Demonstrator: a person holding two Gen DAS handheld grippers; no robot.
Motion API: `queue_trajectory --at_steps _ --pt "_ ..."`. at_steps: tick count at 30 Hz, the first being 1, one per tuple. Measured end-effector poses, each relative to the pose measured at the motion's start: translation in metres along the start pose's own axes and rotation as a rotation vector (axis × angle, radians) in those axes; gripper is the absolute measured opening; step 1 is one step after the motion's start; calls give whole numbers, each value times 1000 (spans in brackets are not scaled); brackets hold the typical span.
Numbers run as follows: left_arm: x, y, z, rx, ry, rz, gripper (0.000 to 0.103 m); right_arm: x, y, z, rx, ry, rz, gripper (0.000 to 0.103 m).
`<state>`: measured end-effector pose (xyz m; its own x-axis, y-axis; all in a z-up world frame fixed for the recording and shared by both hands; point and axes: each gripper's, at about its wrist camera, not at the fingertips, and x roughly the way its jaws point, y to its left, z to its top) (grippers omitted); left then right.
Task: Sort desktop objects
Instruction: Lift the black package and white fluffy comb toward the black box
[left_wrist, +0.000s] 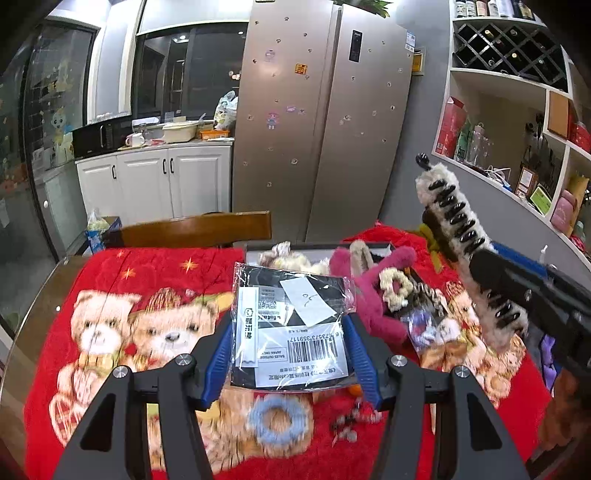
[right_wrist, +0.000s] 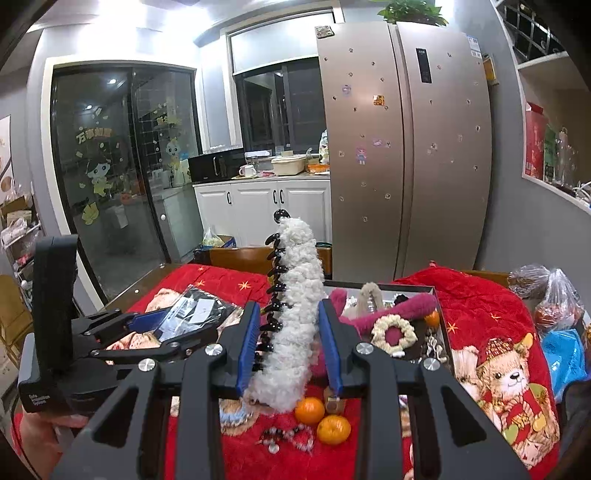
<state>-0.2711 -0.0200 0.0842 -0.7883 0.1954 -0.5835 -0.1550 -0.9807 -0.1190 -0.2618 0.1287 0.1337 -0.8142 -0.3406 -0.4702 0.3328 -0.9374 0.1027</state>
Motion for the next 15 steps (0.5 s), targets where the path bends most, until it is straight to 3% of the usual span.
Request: queue_trajectory --at_steps 10,15 --pt "73 -9 41 -30 29 -51 59 67 -50 28 42 25 -36 33" --pt "117 -7 59 -29 35 -2 59 115 -77 38 51 61 -48 33"
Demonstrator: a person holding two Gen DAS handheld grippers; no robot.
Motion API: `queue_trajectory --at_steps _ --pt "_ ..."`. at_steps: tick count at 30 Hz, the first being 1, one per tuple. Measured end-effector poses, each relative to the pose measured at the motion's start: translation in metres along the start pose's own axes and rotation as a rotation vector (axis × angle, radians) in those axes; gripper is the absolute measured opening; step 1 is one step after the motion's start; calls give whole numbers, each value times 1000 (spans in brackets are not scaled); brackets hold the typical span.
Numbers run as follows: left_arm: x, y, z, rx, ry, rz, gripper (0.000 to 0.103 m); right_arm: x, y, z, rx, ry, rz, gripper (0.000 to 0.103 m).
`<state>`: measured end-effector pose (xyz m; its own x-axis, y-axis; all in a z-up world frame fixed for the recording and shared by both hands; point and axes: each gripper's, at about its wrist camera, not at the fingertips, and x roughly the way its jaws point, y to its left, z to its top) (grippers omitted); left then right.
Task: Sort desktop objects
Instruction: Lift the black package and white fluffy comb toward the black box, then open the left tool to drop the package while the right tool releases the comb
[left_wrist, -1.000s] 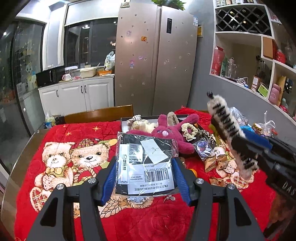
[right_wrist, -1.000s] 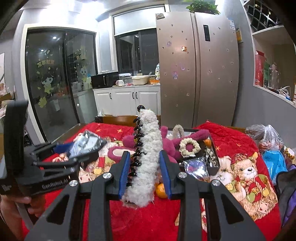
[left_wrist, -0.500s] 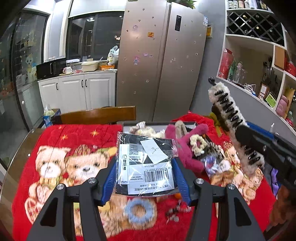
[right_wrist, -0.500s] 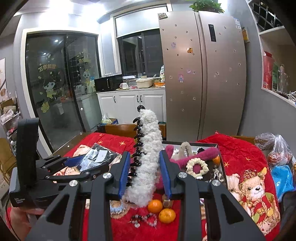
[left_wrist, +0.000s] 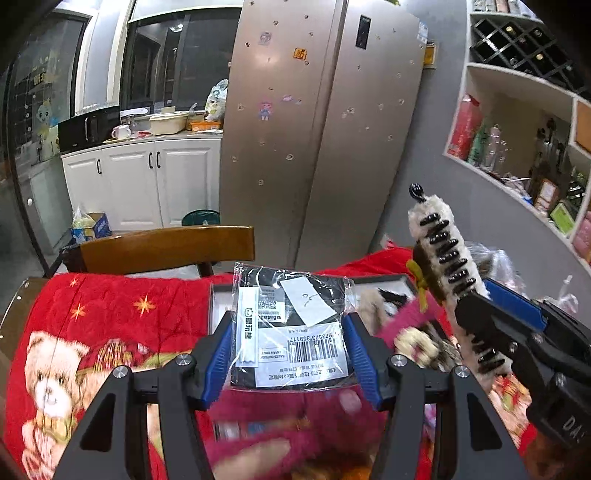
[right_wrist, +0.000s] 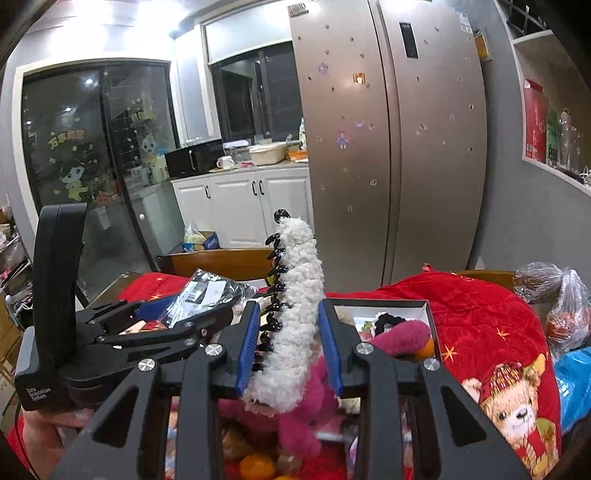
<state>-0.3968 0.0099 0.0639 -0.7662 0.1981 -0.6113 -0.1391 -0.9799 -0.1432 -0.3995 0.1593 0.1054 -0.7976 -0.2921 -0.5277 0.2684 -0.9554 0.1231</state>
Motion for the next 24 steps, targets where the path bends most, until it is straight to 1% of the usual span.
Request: queue_trajectory --at_steps 2,5,7,10,11,13,15,18,24 --pt "14 4 5 -3 -3 18 59 21 -5 5 8 13 1 33" --pt "32 10 10 -14 15 29 59 53 -11 12 21 35 9 33" --pt "37 14 12 -16 18 36 59 74 -11 15 42 50 22 33" --pt "41 20 9 7 24 66 59 99 -13 15 67 65 37 33" --pt "43 22 8 13 32 65 59 105 -14 14 77 64 41 33" --pt "48 29 7 0 44 68 59 122 -19 13 115 75 65 33" --pt "49 35 7 -19 49 76 59 136 -22 13 123 96 55 30" --pt "52 37 5 -12 59 77 59 149 -23 10 107 121 48 21" --pt "57 30 0 19 79 81 59 158 -27 2 112 143 30 21"
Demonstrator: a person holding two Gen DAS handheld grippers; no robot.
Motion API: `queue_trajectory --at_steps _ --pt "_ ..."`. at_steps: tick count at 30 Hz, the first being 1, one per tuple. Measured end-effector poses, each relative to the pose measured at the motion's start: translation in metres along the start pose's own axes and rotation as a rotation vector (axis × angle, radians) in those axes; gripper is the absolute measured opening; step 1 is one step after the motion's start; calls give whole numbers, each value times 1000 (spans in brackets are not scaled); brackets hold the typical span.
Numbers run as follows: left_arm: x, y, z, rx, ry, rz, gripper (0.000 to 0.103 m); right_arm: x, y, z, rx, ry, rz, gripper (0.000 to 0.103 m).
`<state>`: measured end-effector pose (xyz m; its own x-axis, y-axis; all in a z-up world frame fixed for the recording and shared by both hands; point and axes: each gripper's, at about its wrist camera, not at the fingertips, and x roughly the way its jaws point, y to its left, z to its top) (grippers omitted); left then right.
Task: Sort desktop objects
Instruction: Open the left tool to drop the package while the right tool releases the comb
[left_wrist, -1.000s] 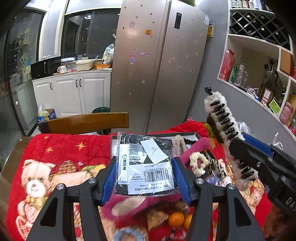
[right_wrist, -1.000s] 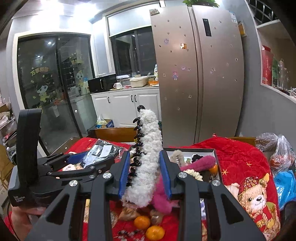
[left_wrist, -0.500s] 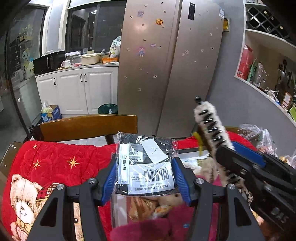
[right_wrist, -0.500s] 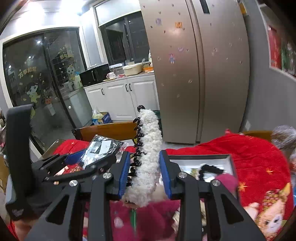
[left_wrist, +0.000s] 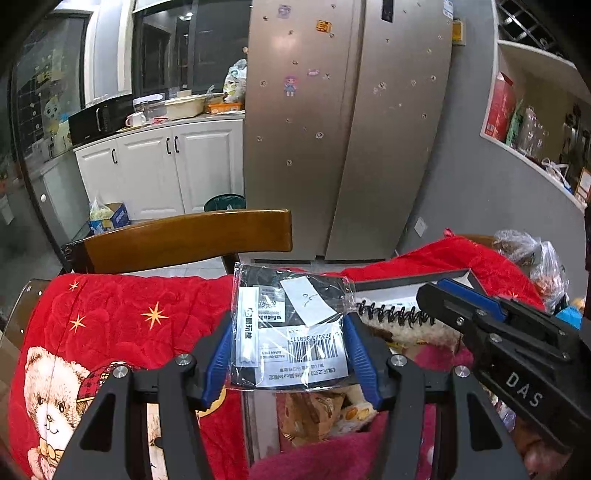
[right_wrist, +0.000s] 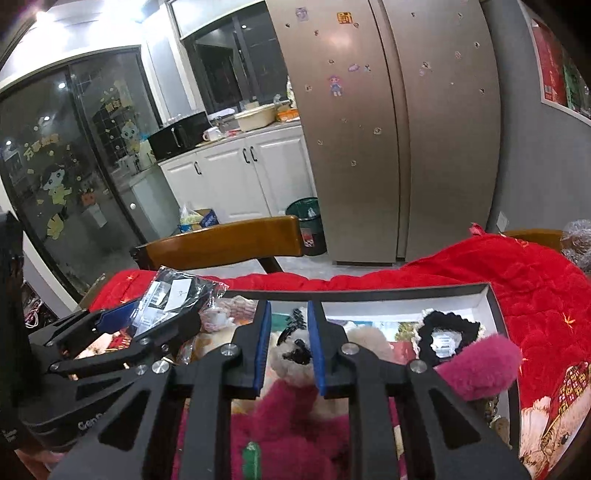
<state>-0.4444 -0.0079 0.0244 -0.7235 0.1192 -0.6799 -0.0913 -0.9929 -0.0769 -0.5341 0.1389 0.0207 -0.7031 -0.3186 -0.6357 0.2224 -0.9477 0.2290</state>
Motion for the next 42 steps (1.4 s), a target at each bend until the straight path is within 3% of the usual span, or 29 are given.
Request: queue_trajectory --at_steps 10,17,21,24,26,29,37,42 --pt "0 -10 -3 26 -6 41 63 -15 -3 0 25 -29 -8 21" --pt "4 -8 -3 6 42 63 69 -23 -11 -1 41 -39 -22 21" --pt "6 -10 -5 20 76 42 89 -25 -10 -2 38 -41 -23 21" --pt "5 -16 -8 64 79 52 92 -26 -8 -2 34 -43 -20 22" --pt "3 -18 -9 72 61 78 103 -27 -7 -2 31 -44 -23 22" --pt "0 -15 -7 49 56 51 103 -29 -8 -4 34 -45 -18 23" --pt "-24 8 6 -24 21 9 103 -38 -18 -3 58 -67 -8 44" --pt "-33 13 10 -19 1 -4 103 -41 -19 -2 59 -75 5 49"
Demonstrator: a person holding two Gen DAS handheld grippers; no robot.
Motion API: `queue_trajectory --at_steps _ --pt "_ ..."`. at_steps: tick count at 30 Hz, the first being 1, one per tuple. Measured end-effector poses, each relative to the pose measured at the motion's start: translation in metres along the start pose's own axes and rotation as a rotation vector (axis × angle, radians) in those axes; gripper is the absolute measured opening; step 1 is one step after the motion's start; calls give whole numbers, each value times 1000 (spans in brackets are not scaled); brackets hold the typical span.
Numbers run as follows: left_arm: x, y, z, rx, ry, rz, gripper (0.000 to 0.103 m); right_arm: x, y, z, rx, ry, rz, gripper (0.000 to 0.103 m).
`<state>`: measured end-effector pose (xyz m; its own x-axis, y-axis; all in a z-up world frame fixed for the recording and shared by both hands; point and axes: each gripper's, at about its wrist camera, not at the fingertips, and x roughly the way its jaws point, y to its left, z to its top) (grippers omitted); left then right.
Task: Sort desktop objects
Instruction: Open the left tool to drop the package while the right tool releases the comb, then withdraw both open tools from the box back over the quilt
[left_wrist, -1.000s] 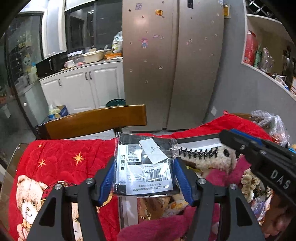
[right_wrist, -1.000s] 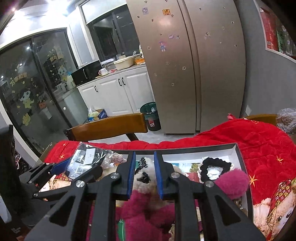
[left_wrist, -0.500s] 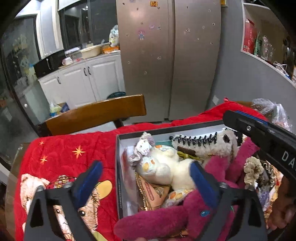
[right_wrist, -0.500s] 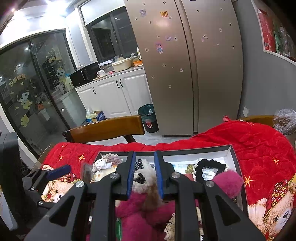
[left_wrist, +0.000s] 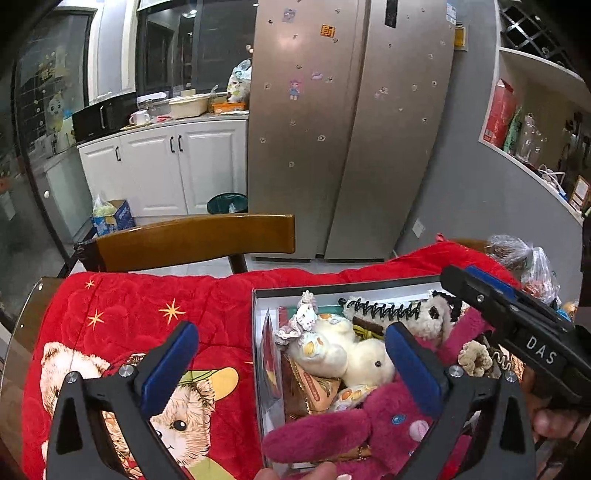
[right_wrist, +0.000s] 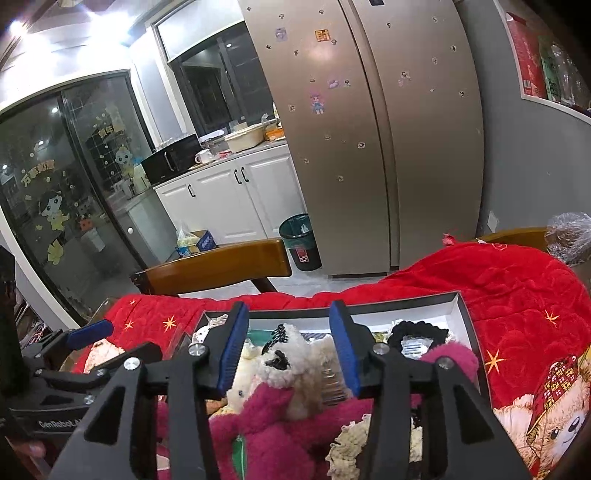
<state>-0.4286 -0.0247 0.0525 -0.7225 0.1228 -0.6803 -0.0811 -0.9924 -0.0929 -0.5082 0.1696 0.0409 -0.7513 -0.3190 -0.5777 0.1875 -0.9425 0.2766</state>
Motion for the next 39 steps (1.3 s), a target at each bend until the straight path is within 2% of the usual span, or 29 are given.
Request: queue_trajectory --at_steps 5,7,10,13,17,27,30,34,36,39 --pt "-3 0 2 -3 -16 7 103 -11 4 3 10 -14 45 60" --pt "-6 0 2 -8 -26 8 103 -21 8 7 2 -35 70 76" --pt "-12 3 4 -22 -43 -5 103 -39 19 11 -34 -78 84 91" --pt "-18 5 7 -37 -60 -7 103 -55 33 13 -77 -113 88 101" --pt "-24 8 9 -50 -79 -8 103 -68 47 18 -108 -102 53 103" --pt "-45 9 11 -62 -110 -12 103 -142 69 23 -148 -244 12 103" --pt "-67 9 10 -70 -131 -24 103 -173 77 15 -176 -266 -2 103" --pt "-107 9 -3 -67 -170 -21 103 -218 88 -8 -254 -318 -108 103" --pt "-132 10 -15 -49 -201 11 103 -236 85 -19 -241 -320 -123 103" --pt "-156 17 -36 -57 -212 72 103 -268 76 -37 -211 -332 -99 103"
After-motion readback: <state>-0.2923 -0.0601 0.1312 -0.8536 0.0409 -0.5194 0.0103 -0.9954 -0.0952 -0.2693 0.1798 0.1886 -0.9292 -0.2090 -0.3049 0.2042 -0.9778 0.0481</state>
